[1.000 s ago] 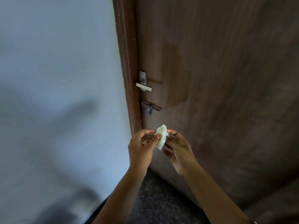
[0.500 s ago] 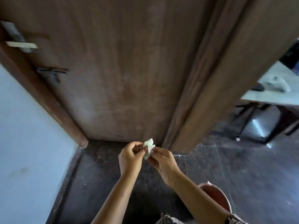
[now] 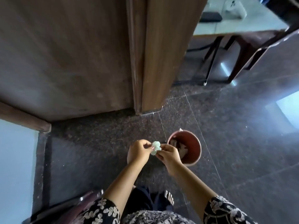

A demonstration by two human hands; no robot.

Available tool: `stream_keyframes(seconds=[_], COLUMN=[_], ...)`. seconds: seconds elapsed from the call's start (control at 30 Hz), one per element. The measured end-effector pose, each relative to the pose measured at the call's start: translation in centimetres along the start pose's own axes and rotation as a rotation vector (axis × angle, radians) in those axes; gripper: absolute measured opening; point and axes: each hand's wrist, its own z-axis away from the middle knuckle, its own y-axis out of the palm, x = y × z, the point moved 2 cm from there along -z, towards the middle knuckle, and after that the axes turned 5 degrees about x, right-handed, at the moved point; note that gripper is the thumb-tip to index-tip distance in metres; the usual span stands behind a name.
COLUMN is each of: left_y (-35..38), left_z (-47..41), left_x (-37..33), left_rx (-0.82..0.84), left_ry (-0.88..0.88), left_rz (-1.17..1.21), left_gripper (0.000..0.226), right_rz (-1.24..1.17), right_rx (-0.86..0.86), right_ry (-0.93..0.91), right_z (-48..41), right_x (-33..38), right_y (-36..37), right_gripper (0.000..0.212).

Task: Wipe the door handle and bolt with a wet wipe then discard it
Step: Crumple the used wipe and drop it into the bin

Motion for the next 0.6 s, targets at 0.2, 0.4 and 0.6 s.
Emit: stream_keyframes(seconds=[0.2,0.4,0.6], left_y=[8.7,17.9,25.4], left_z=[-2.8,-7.1,-10.6], left_x=[1.4,2.9,4.3], left_rx=[0.085,0.228,0.259], left_ry=[-0.098,-0.041,-0.021], left_rz=[-0.096,-0.027,0.019], left_gripper=[0.004,0.014,0.018], right_rz=[-0.069,-0.081,-0.061], right_rx=[-0.106,-0.292,-0.522], right_ry=[0.11,0.168,0.166], right_z=[-3.5,-8.3,-14.9], right_x=[-5.9,-10.1,-12.1], right_y=[-6.2,-13.0,-21.3], right_gripper=[0.02,0.015,0.017])
